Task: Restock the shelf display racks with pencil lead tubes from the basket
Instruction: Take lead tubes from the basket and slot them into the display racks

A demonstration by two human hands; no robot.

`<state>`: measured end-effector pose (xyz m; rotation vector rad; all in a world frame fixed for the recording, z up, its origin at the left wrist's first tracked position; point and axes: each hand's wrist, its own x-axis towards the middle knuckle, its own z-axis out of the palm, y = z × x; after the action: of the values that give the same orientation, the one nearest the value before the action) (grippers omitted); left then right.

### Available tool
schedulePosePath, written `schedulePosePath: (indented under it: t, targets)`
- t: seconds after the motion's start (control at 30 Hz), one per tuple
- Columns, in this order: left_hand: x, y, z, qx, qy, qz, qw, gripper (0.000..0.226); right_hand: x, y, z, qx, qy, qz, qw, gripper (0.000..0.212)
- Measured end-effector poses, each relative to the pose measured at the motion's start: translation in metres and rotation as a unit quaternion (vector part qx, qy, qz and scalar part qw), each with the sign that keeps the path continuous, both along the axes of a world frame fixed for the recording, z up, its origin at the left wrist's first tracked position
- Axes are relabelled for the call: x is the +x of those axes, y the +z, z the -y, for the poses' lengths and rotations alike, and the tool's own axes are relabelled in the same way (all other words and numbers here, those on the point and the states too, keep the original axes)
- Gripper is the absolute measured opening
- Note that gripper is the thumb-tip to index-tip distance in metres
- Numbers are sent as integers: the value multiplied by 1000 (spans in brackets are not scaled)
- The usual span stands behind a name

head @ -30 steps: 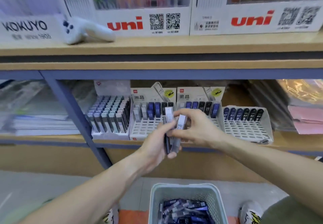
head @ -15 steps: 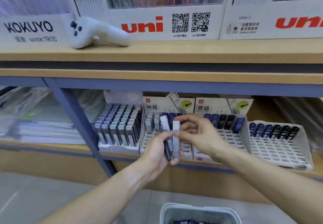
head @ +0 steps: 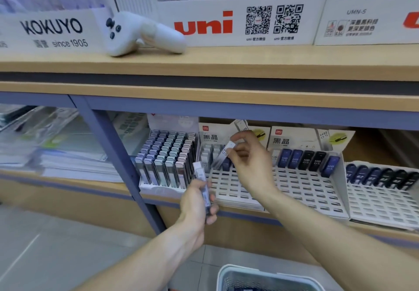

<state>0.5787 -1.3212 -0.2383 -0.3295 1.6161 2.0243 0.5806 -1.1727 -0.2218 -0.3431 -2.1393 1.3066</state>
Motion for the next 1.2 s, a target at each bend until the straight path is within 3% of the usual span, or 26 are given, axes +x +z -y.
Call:
schedulePosePath:
  t: [0.33, 0.73, 0.93, 1.07, 1.2]
  targets:
    - [-5, -8, 22, 8, -21, -28, 999, 17, -9, -21, 5, 191, 63, 22, 979, 25]
    - [-8, -4, 4, 5, -31, -50, 998, 15, -11, -23, 7, 224, 79, 29, 971, 23]
    - [-7, -6, 2, 18, -30, -47, 998, 18, -17, -20, 5, 278, 60, 98, 954, 32]
    - [-8, -10, 6, 6, -53, -62, 997, 14, -13, -12, 8, 225, 38, 68, 971, 29]
    - [-13, -11, 10, 2, -69, -68, 995, 11, -9, -3, 11, 0, 50, 105, 993, 13]
